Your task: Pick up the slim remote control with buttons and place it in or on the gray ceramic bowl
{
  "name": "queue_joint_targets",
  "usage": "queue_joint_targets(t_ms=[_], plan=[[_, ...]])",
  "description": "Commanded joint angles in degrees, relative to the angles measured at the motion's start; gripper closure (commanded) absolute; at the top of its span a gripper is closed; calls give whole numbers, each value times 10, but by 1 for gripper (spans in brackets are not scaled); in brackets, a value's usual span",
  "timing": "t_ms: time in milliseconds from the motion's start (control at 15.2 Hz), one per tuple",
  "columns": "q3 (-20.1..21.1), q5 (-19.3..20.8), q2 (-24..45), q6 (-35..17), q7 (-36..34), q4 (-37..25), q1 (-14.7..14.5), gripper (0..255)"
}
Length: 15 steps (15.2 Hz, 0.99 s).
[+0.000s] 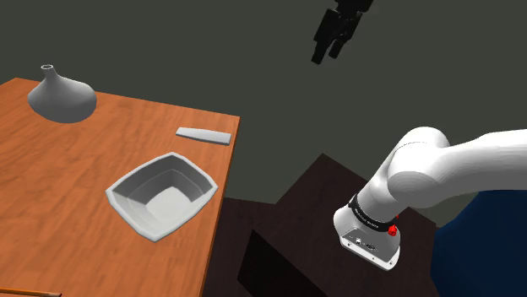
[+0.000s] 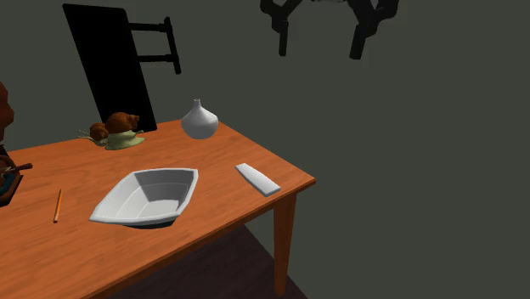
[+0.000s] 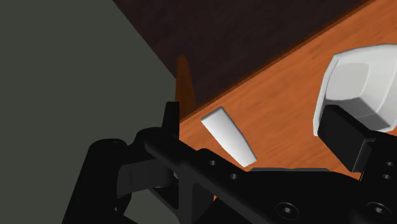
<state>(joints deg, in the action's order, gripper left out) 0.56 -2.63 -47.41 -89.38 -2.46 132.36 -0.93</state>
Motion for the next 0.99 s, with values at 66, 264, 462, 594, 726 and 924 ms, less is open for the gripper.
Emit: queue_joint_targets(t_ms=[66,264,462,594,726,924], plan=[[-1,1,13,-18,9,7,-3,0],[-5,5,56,-73,34,22,-11,0],[-7,8,105,-126,58,30,-18,0],[-9,10,141,-160,75,31,-24,0],[-10,12,178,-194,90,30,-29,0],[-11,13,237,-241,113,22,-36,0]])
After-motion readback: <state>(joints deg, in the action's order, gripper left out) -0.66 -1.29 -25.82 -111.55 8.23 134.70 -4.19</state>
